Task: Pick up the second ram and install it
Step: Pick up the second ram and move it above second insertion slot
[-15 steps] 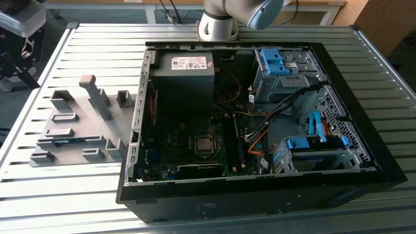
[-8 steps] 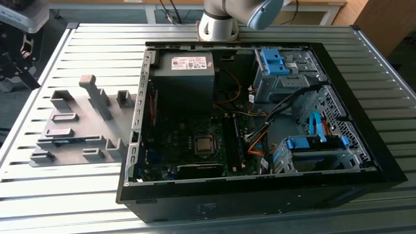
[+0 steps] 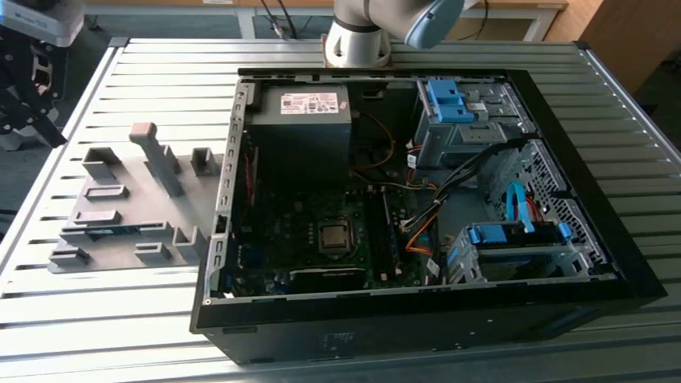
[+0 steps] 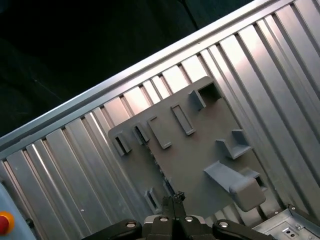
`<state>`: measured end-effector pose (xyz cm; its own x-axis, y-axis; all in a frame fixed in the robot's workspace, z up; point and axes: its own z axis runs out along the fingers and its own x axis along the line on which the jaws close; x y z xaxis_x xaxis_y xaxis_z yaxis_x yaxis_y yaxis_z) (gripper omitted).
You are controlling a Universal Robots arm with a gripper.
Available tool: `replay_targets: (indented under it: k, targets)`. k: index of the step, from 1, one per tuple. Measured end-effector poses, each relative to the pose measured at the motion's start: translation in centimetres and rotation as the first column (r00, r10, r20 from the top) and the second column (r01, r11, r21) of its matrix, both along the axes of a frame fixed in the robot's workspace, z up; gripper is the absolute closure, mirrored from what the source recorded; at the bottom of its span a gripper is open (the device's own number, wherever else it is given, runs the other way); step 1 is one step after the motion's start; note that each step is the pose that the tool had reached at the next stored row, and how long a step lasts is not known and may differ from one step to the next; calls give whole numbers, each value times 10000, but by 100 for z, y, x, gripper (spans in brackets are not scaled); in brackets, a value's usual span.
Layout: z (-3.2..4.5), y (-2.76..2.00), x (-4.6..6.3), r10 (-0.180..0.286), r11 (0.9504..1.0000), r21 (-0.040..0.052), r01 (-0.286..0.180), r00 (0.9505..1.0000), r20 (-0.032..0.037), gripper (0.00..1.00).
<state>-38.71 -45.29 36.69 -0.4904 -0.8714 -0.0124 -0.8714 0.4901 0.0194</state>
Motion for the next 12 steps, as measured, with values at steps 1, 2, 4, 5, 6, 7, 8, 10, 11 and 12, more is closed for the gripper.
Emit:
replay_targets:
  k: [1, 2, 4, 5, 6, 7, 8, 10, 11, 12]
  targets:
    - [-2, 0, -1, 143, 9999, 0, -143, 9999, 0, 89]
    - [-2, 0, -2, 284, 9996, 0, -284, 9996, 0, 89]
    - [-7, 0, -9, 499, 9988, 2, -499, 9988, 2, 89]
    - [-8, 1, -16, 567, 9984, 0, -567, 9984, 1, 89]
    - [-11, 1, -31, 608, 9982, 1, -608, 9982, 1, 89]
    - [-13, 1, -54, 624, 9981, 0, -624, 9981, 0, 89]
    - [-16, 2, -76, 629, 9980, 0, -629, 9980, -1, 89]
    - [-24, 4, -102, 688, 9976, 1, -688, 9976, 1, 89]
    - [-28, 4, -101, 811, 9967, 2, -811, 9967, 2, 89]
    - [-29, 4, -101, 989, 9951, 0, -989, 9951, -1, 89]
